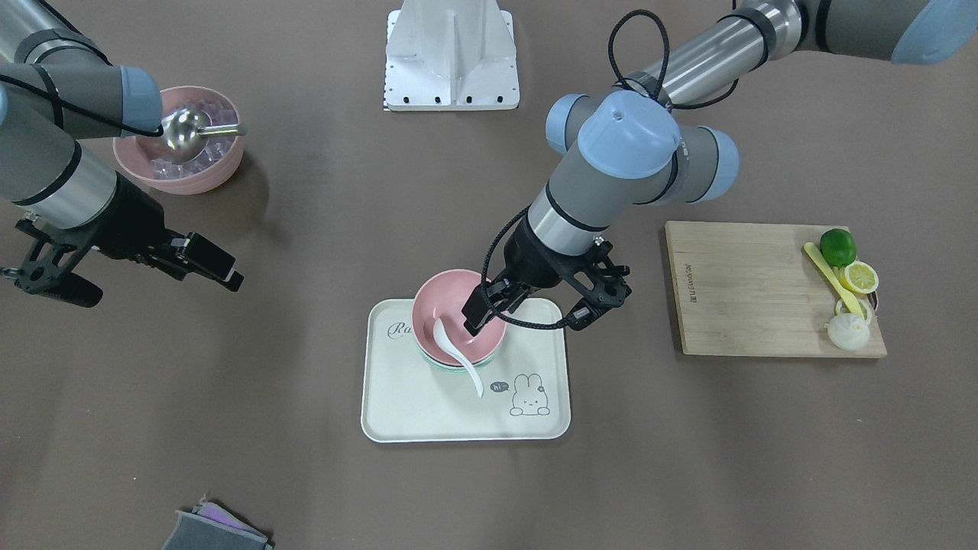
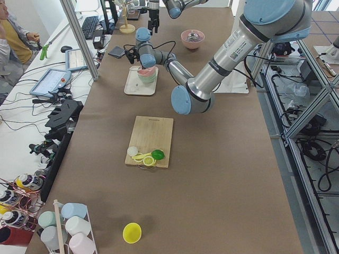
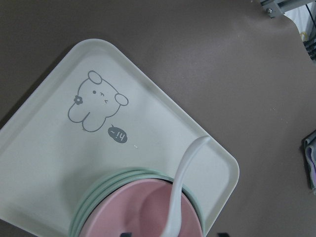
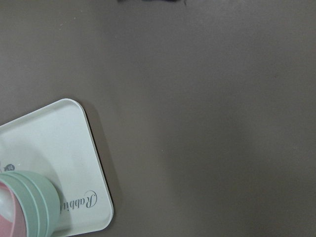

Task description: Stack pink bowl on green and place spoon

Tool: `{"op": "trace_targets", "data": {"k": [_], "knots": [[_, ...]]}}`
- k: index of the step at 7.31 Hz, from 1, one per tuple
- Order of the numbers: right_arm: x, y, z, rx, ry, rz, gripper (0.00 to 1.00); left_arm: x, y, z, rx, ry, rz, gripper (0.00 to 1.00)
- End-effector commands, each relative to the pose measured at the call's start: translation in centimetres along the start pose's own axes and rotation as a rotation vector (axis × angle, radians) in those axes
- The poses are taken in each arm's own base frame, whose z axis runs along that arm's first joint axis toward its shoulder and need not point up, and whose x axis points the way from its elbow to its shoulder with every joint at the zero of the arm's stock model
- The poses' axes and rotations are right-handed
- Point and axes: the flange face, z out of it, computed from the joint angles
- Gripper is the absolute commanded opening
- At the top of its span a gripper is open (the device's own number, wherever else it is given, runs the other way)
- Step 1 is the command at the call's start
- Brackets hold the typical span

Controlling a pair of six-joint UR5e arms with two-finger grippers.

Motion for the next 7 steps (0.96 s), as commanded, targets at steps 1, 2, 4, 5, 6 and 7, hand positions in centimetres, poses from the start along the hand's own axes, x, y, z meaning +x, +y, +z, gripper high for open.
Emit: {"op": "trace_targets", "data": {"k": [1,2,4,5,6,7], "knots": [[2.8,-1.9,-2.0,0.008,0.001,0.005,1.0,-7.5,-5.1,-5.4,-0.033,-0.024,-0.007,0.98],[7.6,-3.7,-3.6,0.012,0.019,-0.066,1.0,-12.0,-8.9,-9.4,-0.029,-0.03,0.157,0.98],[19.0,-7.3,-7.8,0.052,0.07,-0.21,1.0,-28.9,-15.6,-16.1,0.024,-0.153,0.487,0.98],[25.9,-8.9,-9.3,0.063,0.115,-0.309,1.0,-37.2,-20.0,-19.8,0.048,-0.244,0.659,0.98],[31.8,-10.6,-9.8,0.055,0.17,-0.404,1.0,-43.2,-23.6,-23.2,0.043,-0.34,0.792,0.98],[36.7,-12.4,-10.4,0.033,0.221,-0.484,1.0,-45.8,-26.5,-25.8,-0.001,-0.424,0.826,0.98]]}}
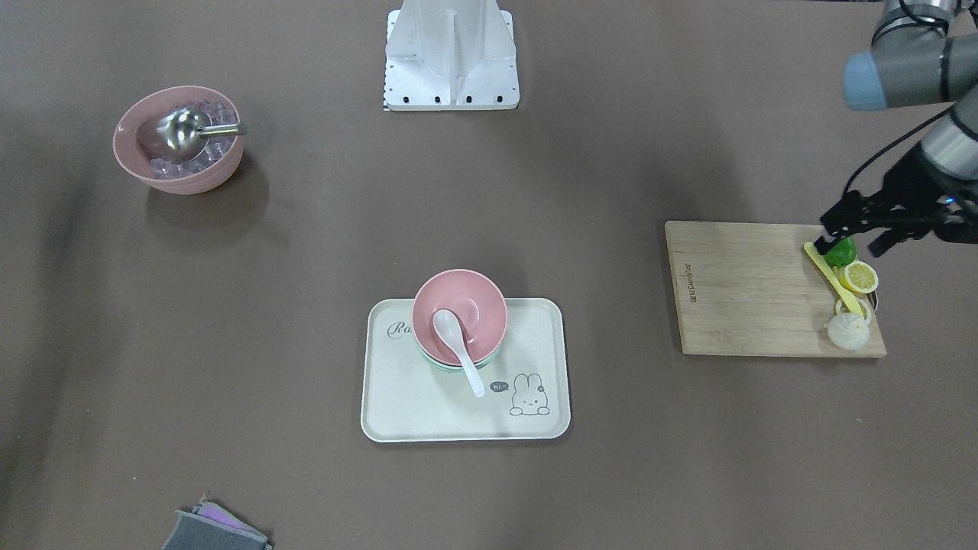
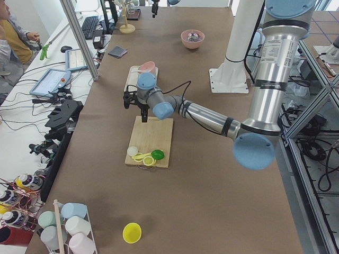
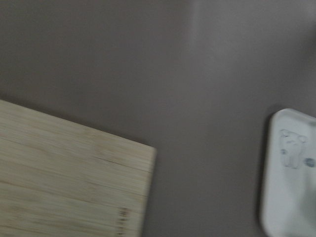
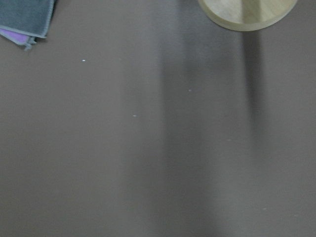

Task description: Stack pink bowl on green and place spoon

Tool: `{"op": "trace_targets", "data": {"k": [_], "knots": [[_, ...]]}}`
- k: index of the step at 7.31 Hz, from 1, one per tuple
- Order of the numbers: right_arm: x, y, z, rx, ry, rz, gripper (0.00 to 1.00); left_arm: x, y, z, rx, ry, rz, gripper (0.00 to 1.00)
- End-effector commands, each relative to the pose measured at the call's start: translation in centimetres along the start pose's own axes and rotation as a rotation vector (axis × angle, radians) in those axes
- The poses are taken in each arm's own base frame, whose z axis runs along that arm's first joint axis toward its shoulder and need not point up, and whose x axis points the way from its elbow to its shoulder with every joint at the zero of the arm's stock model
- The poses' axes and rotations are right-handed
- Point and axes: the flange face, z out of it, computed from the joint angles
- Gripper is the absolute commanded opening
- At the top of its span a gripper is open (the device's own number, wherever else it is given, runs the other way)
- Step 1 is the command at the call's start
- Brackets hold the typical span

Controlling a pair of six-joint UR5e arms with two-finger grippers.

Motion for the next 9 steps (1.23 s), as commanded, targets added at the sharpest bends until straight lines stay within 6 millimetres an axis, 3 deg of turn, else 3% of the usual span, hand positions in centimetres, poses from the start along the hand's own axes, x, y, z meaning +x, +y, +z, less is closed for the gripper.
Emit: {"op": "trace_targets", "data": {"k": [1,2,4,5,6,7,9], "knots": [[9.4,1.2,0.8,-0.061,0.064,-0.153,1.0,-9.2,0.1,-3.4,-0.135,-0.112,0.093,0.98],[9.7,1.4,0.9,-0.074,0.066,-0.152,1.0,-10.6,-2.2,-5.7,-0.196,-0.067,0.027,0.98],[9.4,0.8,0.8,-0.089,0.068,-0.134,1.0,-16.5,-2.3,-6.1,-0.239,0.018,0.12,0.98],[9.0,0.2,0.3,-0.096,0.069,-0.119,1.0,-17.6,-2.2,-7.0,-0.218,0.007,0.125,0.98],[8.2,-0.2,-0.7,-0.085,0.064,-0.122,1.0,-19.8,0.9,-5.8,-0.249,0.029,0.203,0.98],[8.0,-0.3,-0.7,-0.083,0.066,-0.127,1.0,-20.9,2.4,-5.2,-0.263,0.04,0.212,0.98],[8.0,-0.3,-1.0,-0.079,0.062,-0.127,1.0,-21.8,3.6,-4.5,-0.249,0.032,0.22,0.98]]}}
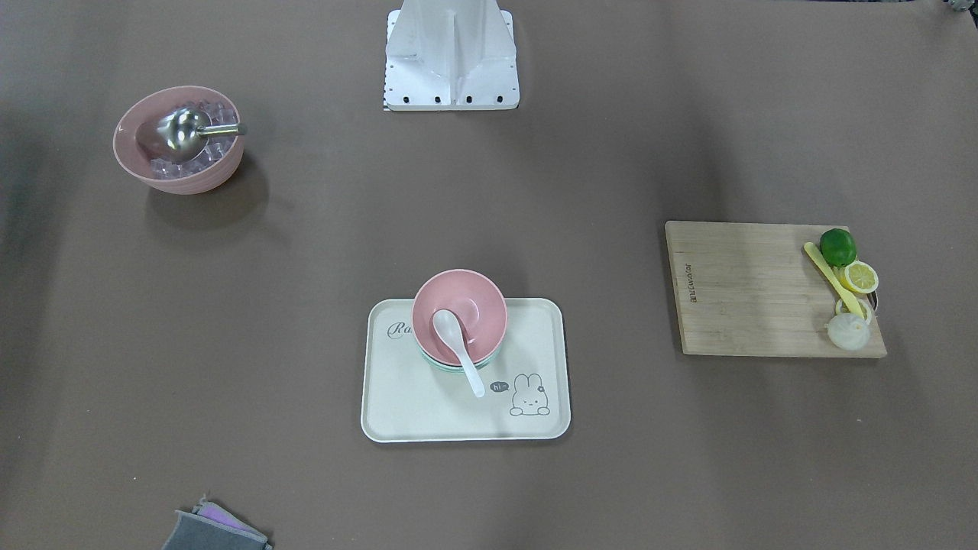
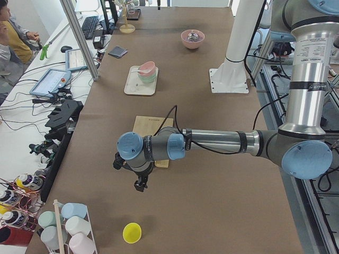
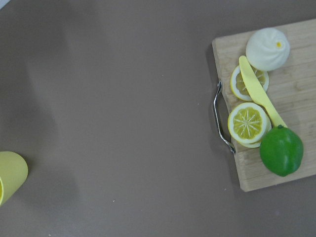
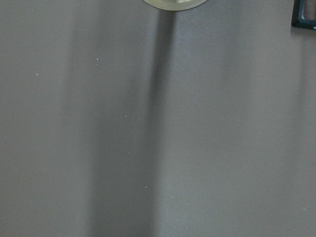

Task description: Stack pink bowl on green and place spoon

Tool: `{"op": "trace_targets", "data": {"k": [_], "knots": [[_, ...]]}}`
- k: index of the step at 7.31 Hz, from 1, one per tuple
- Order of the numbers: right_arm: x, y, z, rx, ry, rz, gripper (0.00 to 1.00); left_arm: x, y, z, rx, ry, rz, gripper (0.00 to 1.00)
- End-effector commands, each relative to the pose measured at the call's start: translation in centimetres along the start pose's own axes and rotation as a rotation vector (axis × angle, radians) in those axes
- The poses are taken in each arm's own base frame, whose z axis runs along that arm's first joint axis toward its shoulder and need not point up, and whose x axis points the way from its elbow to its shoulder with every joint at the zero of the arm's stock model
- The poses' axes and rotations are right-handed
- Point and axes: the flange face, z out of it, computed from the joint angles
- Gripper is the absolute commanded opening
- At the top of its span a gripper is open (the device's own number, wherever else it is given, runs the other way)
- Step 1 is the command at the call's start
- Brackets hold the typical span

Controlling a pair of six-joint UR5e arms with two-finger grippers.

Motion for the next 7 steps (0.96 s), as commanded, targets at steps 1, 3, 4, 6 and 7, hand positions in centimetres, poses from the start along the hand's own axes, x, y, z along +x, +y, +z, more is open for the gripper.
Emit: {"op": "trace_targets", "data": {"k": [1,3,4,6,7], "knots": [[-0.1,0.1,-0.2,0.003,-0.003,-0.001,1.0,-1.4,1.4,1.1,0.004,0.002,-0.004,0.98],[-0.3,0.4,-0.3,0.006,-0.007,-0.003,1.0,-1.6,0.7,1.0,0.004,0.001,-0.019,0.98],[-0.6,0.5,-0.7,0.013,-0.006,-0.008,1.0,-1.5,0.3,0.8,0.015,-0.004,-0.007,0.98],[-0.6,0.7,-0.7,0.012,-0.006,-0.008,1.0,-1.2,0.0,0.5,0.024,-0.006,0.001,0.98],[-0.7,0.7,-0.7,0.014,-0.006,-0.01,1.0,-1.2,0.0,0.5,0.024,-0.006,0.002,0.98]]}}
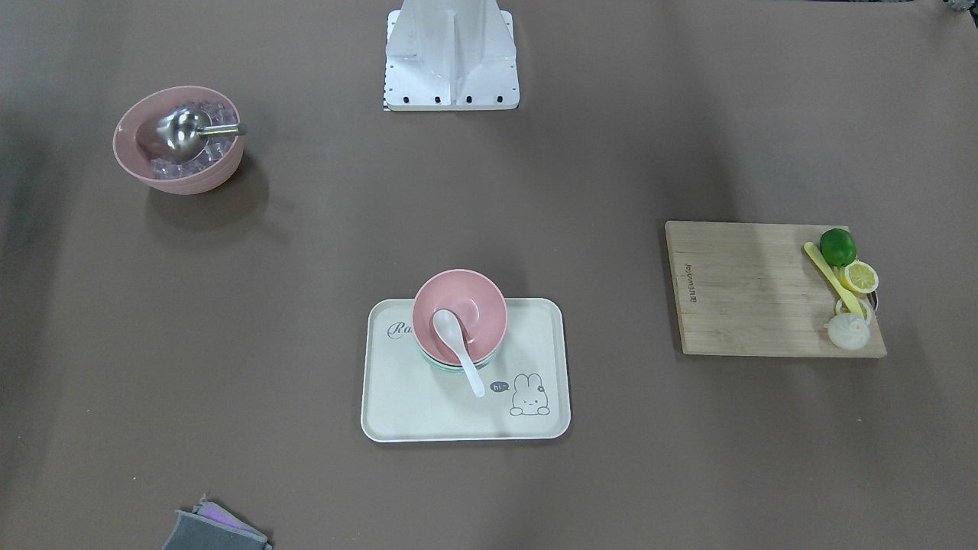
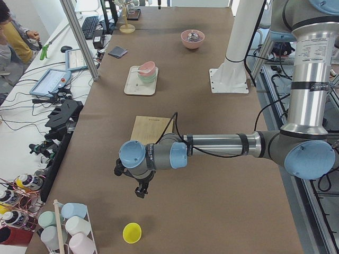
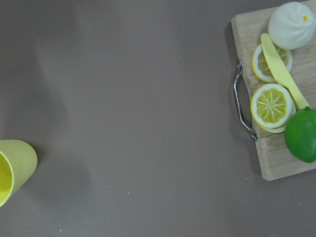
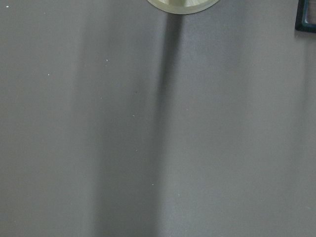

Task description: Stack pink bowl on green and place spoon

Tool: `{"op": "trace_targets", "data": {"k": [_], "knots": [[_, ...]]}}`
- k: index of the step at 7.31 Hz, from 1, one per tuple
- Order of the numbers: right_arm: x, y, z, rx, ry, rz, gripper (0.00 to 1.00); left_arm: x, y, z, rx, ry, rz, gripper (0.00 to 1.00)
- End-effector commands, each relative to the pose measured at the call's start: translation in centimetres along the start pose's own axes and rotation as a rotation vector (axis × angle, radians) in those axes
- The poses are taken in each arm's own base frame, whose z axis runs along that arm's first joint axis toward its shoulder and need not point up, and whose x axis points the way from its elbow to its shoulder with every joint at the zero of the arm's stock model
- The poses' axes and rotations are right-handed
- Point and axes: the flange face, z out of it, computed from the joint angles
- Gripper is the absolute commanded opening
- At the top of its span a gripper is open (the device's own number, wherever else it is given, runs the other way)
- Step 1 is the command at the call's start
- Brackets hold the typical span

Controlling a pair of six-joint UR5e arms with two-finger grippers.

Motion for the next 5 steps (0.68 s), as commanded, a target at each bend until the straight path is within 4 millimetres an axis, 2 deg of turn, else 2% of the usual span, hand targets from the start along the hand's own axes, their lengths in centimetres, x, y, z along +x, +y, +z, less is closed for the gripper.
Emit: {"op": "trace_targets", "data": {"k": [1,3,5], "knots": [[-0.17,-0.03,-0.21,0.005,0.008,-0.005,1.0,0.18,-0.21,-0.21,0.009,-0.004,0.01,0.98],[-0.07,0.0,-0.16,0.003,0.011,0.007,1.0,-0.05,0.02,0.03,0.012,-0.006,0.014,0.98],[0.11,0.02,0.14,-0.002,-0.003,0.007,1.0,0.11,-0.58,-0.33,0.024,-0.016,0.031,0.98]]}}
